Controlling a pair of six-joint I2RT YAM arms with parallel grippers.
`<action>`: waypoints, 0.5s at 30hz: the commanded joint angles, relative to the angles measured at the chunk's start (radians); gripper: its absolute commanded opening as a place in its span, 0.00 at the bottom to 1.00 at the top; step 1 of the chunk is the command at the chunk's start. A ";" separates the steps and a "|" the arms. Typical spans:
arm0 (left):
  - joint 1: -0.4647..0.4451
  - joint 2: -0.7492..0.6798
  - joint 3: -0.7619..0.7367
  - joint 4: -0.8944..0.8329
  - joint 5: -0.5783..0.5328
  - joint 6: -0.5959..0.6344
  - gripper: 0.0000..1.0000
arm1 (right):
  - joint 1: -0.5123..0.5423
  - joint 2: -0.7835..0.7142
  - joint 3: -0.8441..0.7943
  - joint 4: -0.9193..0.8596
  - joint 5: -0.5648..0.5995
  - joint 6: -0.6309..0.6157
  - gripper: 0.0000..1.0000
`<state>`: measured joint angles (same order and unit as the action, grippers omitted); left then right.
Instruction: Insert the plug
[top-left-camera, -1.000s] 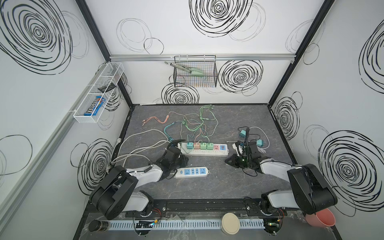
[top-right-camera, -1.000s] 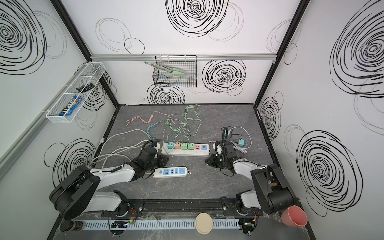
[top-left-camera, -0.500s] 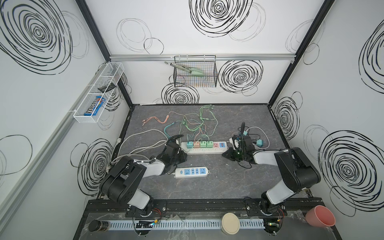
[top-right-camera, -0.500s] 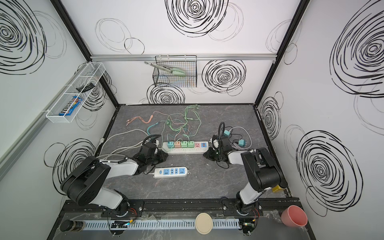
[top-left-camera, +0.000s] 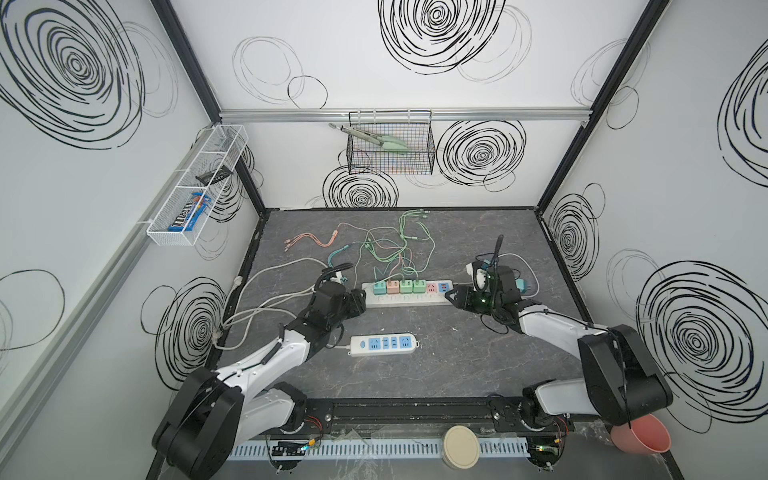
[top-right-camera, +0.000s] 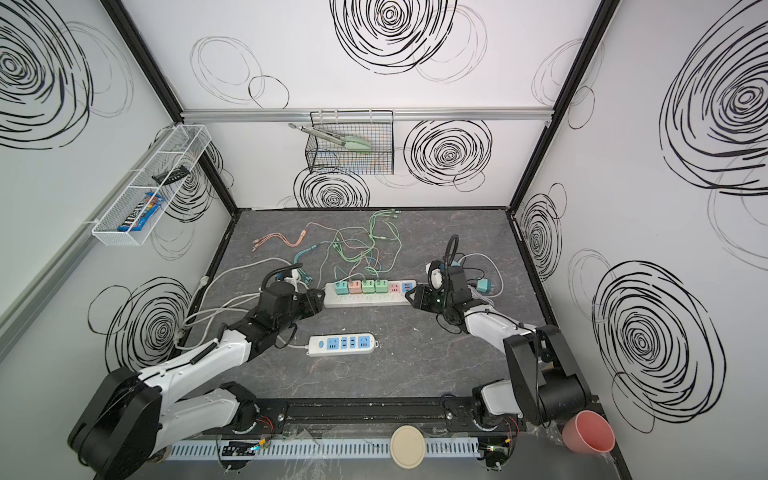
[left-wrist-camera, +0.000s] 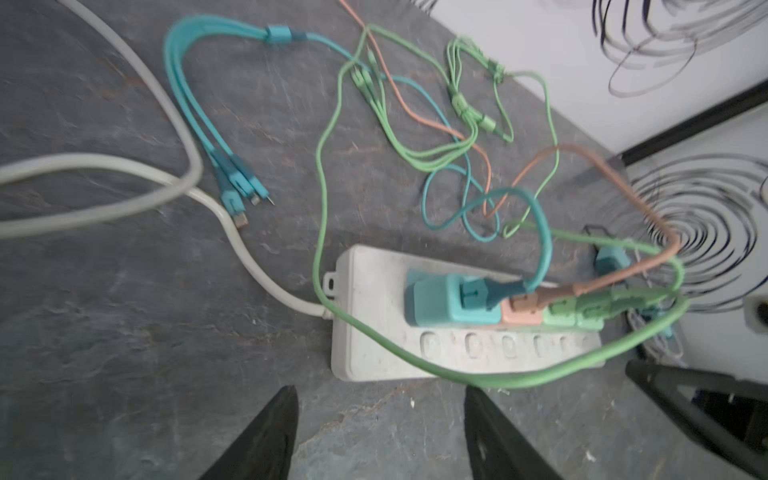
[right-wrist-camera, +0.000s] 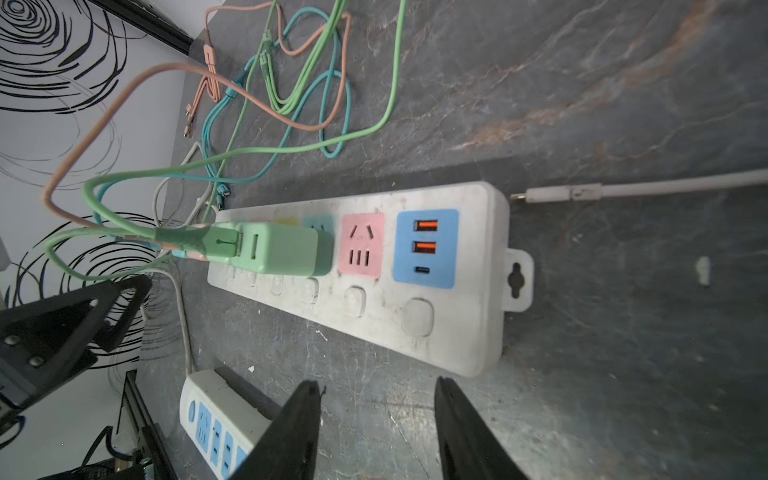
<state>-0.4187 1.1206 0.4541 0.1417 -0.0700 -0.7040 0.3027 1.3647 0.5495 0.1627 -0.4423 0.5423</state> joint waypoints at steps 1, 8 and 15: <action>0.062 0.021 0.067 -0.040 -0.053 0.075 0.72 | 0.005 -0.025 -0.015 -0.053 0.050 -0.022 0.53; 0.116 0.329 0.331 -0.086 0.079 0.164 0.77 | 0.011 -0.013 -0.009 -0.044 0.042 -0.006 0.55; 0.124 0.637 0.617 -0.233 -0.021 0.259 0.73 | 0.013 -0.028 -0.015 -0.058 0.052 -0.010 0.56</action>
<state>-0.3061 1.6840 0.9867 -0.0074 -0.0338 -0.5121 0.3096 1.3502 0.5461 0.1272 -0.4038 0.5369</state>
